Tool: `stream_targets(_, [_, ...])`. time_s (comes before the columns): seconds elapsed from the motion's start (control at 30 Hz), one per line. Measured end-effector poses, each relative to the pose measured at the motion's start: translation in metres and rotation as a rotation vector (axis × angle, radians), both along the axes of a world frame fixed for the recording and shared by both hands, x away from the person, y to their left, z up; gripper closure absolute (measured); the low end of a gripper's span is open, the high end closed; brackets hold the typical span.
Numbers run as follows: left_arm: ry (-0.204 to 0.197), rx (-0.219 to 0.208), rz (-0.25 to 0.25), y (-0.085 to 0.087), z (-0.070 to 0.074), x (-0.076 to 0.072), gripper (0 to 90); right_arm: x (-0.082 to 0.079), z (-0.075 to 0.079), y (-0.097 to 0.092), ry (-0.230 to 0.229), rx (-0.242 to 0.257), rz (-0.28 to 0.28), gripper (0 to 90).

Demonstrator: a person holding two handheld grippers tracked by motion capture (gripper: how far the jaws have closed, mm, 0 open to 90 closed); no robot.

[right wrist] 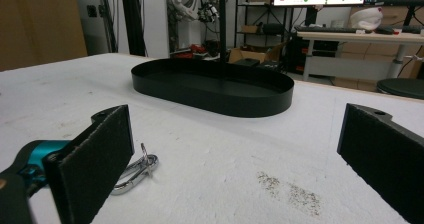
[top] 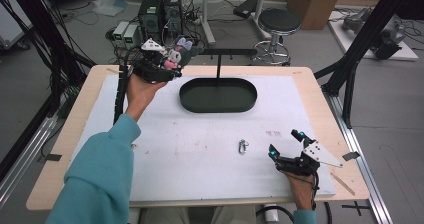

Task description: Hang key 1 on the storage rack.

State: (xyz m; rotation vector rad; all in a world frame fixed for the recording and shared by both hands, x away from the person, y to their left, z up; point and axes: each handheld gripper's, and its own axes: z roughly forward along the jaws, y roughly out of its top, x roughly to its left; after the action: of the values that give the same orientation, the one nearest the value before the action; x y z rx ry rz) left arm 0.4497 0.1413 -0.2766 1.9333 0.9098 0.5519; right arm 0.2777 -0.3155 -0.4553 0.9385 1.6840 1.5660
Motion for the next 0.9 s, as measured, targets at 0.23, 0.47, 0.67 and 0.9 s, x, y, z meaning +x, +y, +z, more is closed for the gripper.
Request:
stream_targets(0.23, [0.023, 0.008, 0.008, -0.003, -0.004, 0.003, 52.9, 0.000, 0.000, 0.000, 0.002, 0.001, 0.000, 0.7])
stream_targets(0.47, [0.047, 0.012, 0.015, -0.006, -0.010, 0.007, 52.9, 0.000, 0.000, 0.000, 0.002, 0.002, 0.001, 0.7])
stream_targets(0.67, [0.062, 0.005, 0.030, -0.009, -0.015, 0.012, 52.9, 0.000, 0.000, 0.000, 0.005, 0.002, 0.002, 0.7])
stream_targets(0.9, [0.070, -0.005, 0.036, -0.011, -0.019, 0.016, 52.9, 0.000, 0.000, 0.000, 0.004, 0.009, 0.004, 0.7])
